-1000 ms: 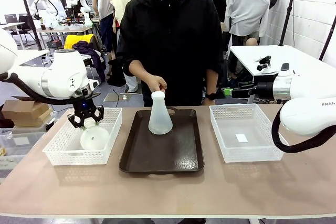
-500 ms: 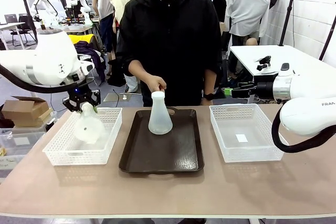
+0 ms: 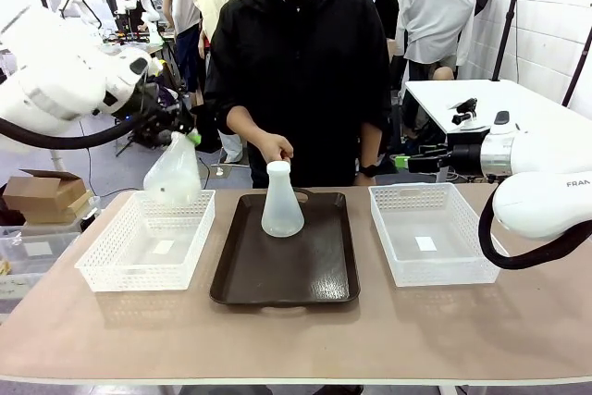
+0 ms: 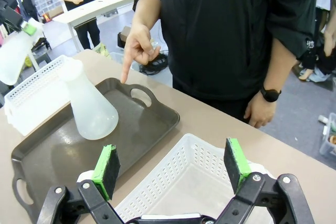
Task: Prepare the laboratory tools.
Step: Place the picked Big flask upright in the Handle tray as directed by the person.
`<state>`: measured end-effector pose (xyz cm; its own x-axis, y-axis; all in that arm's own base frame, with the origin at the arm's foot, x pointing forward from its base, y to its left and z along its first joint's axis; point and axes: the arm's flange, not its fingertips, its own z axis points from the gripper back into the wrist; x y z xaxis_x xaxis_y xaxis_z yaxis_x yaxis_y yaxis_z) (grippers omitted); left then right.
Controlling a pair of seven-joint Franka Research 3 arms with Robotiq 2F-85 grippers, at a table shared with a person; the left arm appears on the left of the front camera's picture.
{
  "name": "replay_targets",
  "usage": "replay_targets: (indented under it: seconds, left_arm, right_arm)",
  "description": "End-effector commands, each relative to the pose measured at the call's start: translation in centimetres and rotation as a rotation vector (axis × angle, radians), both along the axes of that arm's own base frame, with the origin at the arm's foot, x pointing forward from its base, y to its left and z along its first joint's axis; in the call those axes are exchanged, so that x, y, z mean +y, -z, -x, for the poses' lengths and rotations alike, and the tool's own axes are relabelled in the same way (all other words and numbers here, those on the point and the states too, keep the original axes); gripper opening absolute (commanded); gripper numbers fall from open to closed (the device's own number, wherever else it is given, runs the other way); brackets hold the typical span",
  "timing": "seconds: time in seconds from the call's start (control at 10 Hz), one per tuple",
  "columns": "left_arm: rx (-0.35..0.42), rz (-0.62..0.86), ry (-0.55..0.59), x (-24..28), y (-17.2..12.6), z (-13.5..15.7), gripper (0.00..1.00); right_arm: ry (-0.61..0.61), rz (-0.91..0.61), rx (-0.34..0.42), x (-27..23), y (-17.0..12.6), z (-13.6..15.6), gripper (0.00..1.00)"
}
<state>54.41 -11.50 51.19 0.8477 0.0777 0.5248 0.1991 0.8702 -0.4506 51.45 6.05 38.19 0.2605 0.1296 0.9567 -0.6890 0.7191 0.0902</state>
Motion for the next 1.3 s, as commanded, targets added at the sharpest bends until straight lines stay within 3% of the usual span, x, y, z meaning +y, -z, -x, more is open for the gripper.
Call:
replay_targets:
  seconds: [0.0, 0.2, 0.3, 0.5, 0.6, 0.7, 0.8, 0.9, 1.2]
  left_arm:
    - [-0.046, 0.15, 0.076, 5.0, 0.9, -0.3, 0.0]
    - [-0.16, 0.287, 0.253, 6.9, -0.1, 1.2, 0.0]
    - [-0.232, 0.321, 0.407, 6.9, 0.0, 2.1, 0.0]
    - [-0.35, 0.321, 0.661, 5.5, 0.3, 3.3, 0.0]
    - [-0.364, 0.327, 0.749, 5.0, 0.3, 3.5, 0.0]
    - [-0.372, 0.353, 0.796, 4.8, 0.5, 3.3, 0.0]
    - [-0.317, 0.36, 0.746, 4.6, 0.7, 2.8, 0.0]
    - [-0.363, 0.334, 0.745, 4.0, 0.3, 4.0, 0.0]
    - [-0.35, 0.351, 0.763, 4.0, 0.9, 3.8, 0.0]
  right_arm:
    - [-0.003, 0.002, 0.009, 0.0, -0.4, 0.0, 1.0]
    - [-0.003, 0.002, 0.009, 0.0, -0.4, 0.0, 1.0]
    - [-0.003, 0.002, 0.009, 0.0, -0.4, 0.0, 1.0]
    - [-0.003, 0.002, 0.009, 0.0, -0.4, 0.0, 1.0]
    - [-0.003, 0.002, 0.009, 0.0, -0.4, 0.0, 1.0]
    - [-0.003, 0.002, 0.009, 0.0, -0.4, 0.0, 1.0]
    - [-0.003, 0.002, 0.009, 0.0, -0.4, 0.0, 1.0]
    - [-0.003, 0.002, 0.009, 0.0, -0.4, 0.0, 1.0]
    - [-0.003, 0.002, 0.009, 0.0, -0.4, 0.0, 1.0]
